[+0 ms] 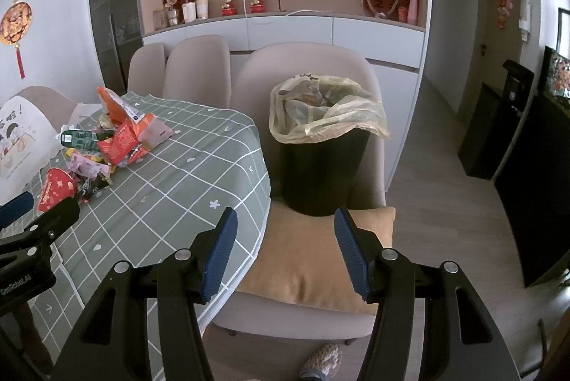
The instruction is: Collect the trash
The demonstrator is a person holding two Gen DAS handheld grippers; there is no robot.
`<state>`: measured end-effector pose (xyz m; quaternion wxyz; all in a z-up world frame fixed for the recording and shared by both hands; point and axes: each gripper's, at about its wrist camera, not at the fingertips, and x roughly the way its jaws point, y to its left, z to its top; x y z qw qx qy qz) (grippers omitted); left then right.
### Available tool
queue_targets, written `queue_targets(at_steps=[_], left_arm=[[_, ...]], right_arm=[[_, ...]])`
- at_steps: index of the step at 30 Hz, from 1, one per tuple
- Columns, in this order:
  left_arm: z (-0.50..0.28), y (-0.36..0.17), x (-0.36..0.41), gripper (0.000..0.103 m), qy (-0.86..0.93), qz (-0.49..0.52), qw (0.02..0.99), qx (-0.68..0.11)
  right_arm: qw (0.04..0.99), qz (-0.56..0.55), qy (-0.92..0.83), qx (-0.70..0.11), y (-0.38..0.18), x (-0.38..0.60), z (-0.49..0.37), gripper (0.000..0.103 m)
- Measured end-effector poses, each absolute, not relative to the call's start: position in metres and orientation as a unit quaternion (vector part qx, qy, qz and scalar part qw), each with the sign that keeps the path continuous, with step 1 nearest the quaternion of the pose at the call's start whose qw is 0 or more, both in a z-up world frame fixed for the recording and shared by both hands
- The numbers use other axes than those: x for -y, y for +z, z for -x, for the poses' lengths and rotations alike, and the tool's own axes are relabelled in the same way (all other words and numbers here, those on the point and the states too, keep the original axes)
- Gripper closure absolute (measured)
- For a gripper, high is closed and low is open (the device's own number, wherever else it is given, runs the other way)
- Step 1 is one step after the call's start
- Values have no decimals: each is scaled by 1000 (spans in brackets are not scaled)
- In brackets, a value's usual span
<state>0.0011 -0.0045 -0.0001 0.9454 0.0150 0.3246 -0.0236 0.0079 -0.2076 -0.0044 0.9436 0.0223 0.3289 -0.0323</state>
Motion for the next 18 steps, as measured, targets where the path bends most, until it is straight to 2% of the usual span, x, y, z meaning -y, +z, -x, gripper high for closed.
queue_targets(at_steps=[18], left_arm=[[-1,1,9,8,-23,-13,946,-322]], right_arm=[[943,-23,-32,-331,-4,208,-7,49]])
